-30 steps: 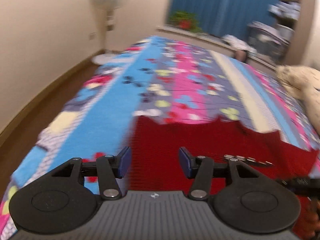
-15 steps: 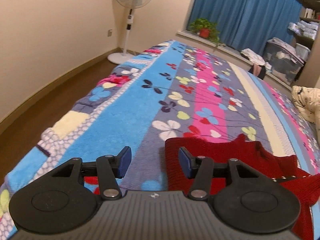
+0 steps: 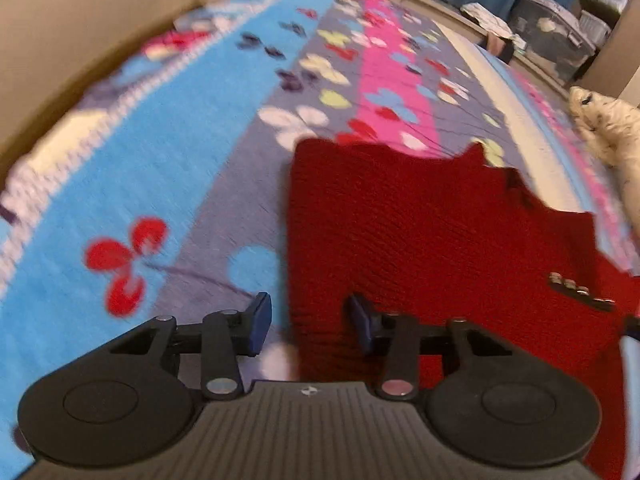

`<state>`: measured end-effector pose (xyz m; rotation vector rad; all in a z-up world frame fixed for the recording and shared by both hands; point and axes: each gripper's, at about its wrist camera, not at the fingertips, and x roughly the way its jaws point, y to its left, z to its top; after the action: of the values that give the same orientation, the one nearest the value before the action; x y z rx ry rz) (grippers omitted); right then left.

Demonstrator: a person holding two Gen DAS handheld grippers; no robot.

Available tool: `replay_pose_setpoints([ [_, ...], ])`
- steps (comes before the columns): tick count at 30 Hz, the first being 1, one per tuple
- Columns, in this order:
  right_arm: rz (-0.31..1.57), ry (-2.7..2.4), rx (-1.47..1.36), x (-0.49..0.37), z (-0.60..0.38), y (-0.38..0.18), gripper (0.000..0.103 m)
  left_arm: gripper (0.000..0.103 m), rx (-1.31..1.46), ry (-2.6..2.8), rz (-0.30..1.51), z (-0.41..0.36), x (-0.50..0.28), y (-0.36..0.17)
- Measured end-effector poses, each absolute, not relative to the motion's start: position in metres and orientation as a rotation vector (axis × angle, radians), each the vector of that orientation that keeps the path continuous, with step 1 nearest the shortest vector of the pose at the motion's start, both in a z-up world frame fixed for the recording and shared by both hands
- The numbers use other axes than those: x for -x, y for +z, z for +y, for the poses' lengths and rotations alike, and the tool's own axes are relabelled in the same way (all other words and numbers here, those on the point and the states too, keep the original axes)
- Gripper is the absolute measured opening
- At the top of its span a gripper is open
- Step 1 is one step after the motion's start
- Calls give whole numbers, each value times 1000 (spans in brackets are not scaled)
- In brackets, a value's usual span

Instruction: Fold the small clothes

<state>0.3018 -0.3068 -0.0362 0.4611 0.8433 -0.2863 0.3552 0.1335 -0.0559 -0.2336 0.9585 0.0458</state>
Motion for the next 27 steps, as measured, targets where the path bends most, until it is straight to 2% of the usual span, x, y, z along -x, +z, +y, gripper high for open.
replay_pose_setpoints([
  [1, 852, -284, -479, -302, -310, -38, 17, 38, 220, 73, 943, 133, -355, -55],
  [3, 872, -271, -513, -301, -312, -42, 29, 31, 234, 116, 920, 134, -353, -53],
  [4, 878, -266, -518, -301, -311, -42, 32, 31, 238, 127, 913, 133, -354, -51],
  [11, 747, -272, -457, -291, -303, -19, 32, 30, 150, -43, 838, 100, -341, -12],
  [14, 832, -205, -505, -299, -304, -32, 32, 31, 102, -74, 916, 89, -338, -27],
  [16, 953, -228, -491, -306, -304, -53, 32, 20, 85, -49, 974, 89, -340, -48],
  [17, 971, -246, -473, -307, -304, -59, 32, 19, 68, -39, 969, 87, -340, -48],
  [22, 927, -252, -509, -305, -308, -51, 34, 22, 53, -59, 893, 78, -328, -21],
  [27, 969, -261, -502, -307, -309, -59, 33, 22, 8, -49, 975, 73, -334, -42],
])
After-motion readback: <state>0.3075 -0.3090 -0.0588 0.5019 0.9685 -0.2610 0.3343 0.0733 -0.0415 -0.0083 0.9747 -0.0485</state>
